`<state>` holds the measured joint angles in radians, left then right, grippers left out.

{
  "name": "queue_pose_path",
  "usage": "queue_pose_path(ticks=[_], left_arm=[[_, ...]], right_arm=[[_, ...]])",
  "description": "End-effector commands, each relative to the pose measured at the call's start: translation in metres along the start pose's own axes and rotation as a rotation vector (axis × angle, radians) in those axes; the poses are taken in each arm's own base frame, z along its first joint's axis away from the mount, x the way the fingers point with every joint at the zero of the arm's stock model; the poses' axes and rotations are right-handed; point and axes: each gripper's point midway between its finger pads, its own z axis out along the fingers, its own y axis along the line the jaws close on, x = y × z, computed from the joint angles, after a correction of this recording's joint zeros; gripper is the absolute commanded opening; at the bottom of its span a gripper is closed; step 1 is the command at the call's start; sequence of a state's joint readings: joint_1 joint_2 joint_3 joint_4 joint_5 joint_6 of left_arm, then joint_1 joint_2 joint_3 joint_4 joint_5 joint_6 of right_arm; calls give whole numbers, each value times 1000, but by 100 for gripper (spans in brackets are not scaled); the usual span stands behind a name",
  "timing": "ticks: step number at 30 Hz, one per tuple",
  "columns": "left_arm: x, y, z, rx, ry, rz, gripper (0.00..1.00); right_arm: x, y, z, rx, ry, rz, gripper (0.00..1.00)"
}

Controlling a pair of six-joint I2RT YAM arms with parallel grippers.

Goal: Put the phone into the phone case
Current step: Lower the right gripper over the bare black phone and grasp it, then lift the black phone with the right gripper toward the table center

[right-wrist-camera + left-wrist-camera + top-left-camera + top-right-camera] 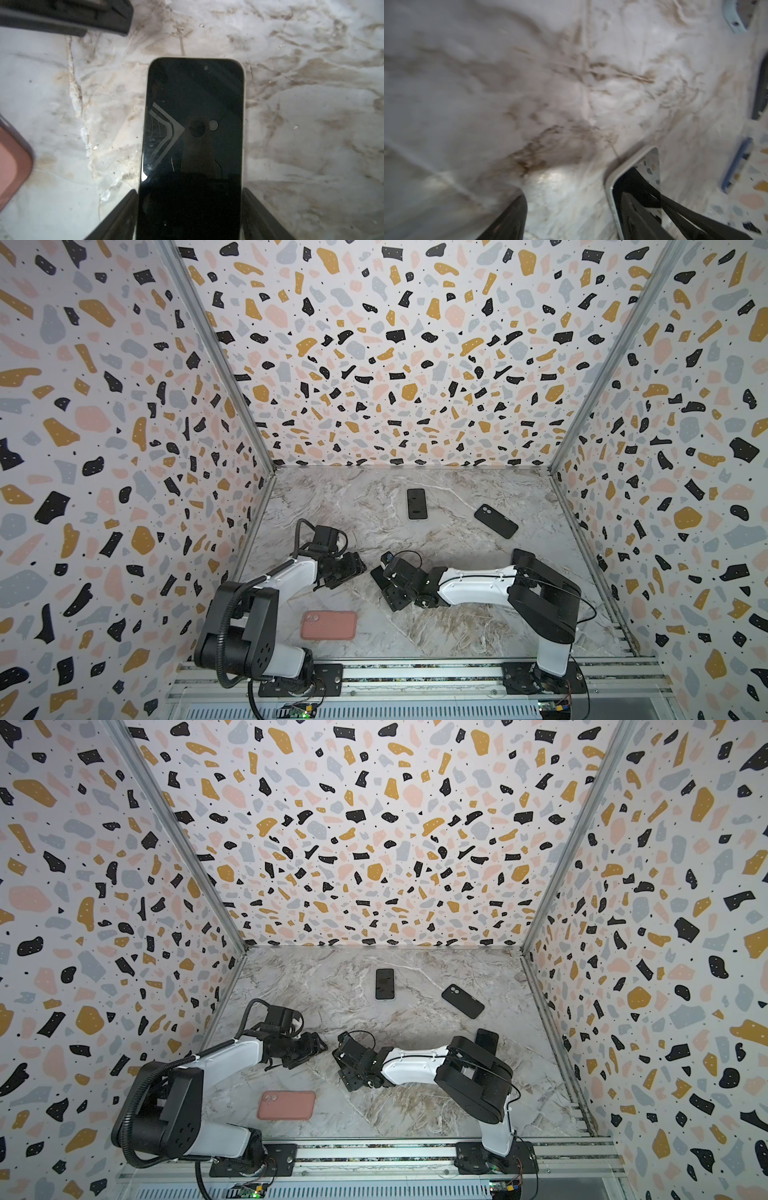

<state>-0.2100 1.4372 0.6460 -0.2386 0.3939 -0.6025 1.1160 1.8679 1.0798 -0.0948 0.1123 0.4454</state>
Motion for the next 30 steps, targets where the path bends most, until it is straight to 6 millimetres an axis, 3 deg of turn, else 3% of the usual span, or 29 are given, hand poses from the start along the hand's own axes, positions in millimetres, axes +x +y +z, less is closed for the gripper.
queue_pose_path(ticks=[1, 9, 22, 30], left_arm=[[18, -26, 13, 133, 60, 2, 72], [26, -30, 27, 194, 86, -47, 61], [33, -33, 38, 250, 110, -55, 25], [32, -34, 35, 251, 105, -36, 11]], right_arm=[[1, 4, -8, -57, -9, 22, 66], [1, 1, -12, -100, -27, 57, 65], [-2, -1, -12, -103, -37, 65, 65], [-3, -3, -16, -94, -45, 63, 67]])
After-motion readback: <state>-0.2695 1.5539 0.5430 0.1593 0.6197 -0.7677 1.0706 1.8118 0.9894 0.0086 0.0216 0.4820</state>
